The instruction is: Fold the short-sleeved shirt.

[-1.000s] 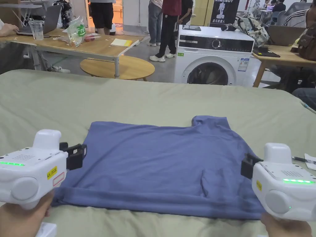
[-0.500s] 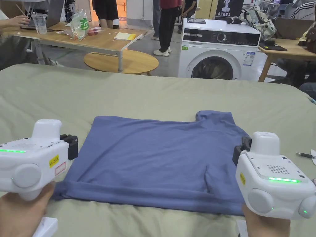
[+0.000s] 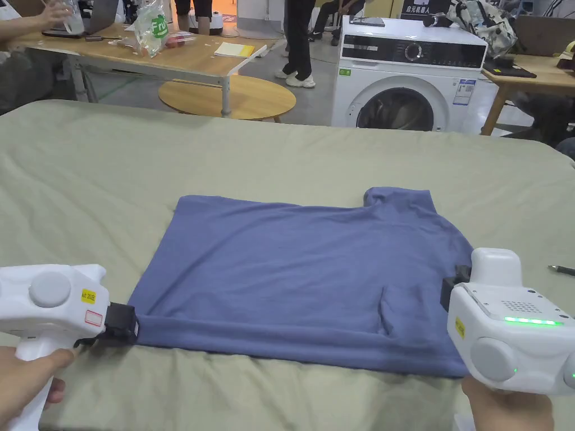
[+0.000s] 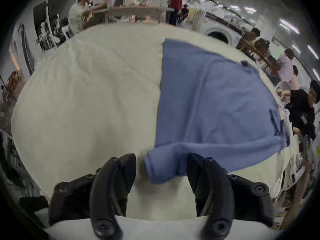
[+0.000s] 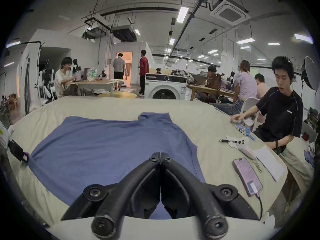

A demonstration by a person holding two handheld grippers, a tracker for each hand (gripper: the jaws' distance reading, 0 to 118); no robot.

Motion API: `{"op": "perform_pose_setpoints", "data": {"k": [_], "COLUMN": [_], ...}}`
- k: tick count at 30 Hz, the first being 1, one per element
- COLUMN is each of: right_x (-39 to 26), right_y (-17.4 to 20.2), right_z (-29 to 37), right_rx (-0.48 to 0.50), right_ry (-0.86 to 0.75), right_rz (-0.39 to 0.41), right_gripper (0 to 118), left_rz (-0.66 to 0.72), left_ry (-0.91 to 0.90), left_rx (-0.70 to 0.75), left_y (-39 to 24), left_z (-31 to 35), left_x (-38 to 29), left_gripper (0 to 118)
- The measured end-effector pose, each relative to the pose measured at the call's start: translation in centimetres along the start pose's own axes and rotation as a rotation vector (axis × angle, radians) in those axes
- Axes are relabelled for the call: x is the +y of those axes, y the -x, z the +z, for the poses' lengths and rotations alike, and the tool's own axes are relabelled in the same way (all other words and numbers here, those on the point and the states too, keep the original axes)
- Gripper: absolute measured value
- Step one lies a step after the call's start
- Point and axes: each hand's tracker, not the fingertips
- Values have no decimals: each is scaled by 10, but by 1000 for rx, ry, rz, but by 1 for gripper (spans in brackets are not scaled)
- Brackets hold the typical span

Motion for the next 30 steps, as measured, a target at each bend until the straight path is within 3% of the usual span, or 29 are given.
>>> {"op": "perform_pose_setpoints", "data": {"k": [3,4,7,8,10,13,14,21,22,25,28,30], "right_x": [-5,-7,-10,-12,-13,-20,-24,-62,-65,-62,-58,-50], "right_y": [-9,-14,-27,-34,-47,-62,-65,-77,-77,-72,-68,-72], "right_z": [-3,-2,-4,-6,-9,-14,-17,-39,-39,-34,-28,-20], "right_rx": [-1,-3,-19,-19,-26,-23,-13,12,26,75,66,78], "right_ry": [60,69,145,171,242,352,392,507,501,468,449,401], "right_rz": [-7,-9,4,-2,2,31,51,55,46,31,49,3], "right_gripper": [0,0,0,0,2,48,53,51,46,7,2,1], "left_rz": [-8,-28,-59,-52,-62,-66,-65,-64,-72,-72,-67,-63], "left_ry": [-66,-66,-71,-73,-80,-99,-106,-144,-146,-165,-210,-246], "left_rx": [9,15,-26,-69,-49,-50,-52,-66,-62,-66,-72,-85], "left_y": [-9,-13,-14,-14,-13,-12,-13,-9,-9,-8,-7,-8], "left_z": [4,5,10,11,12,14,15,15,15,16,20,28], "left_x": [-8,-9,-10,-10,-12,-16,-18,-24,-24,-26,-28,-27], "left_gripper": [58,53,10,3,2,2,2,2,2,2,2,2]}}
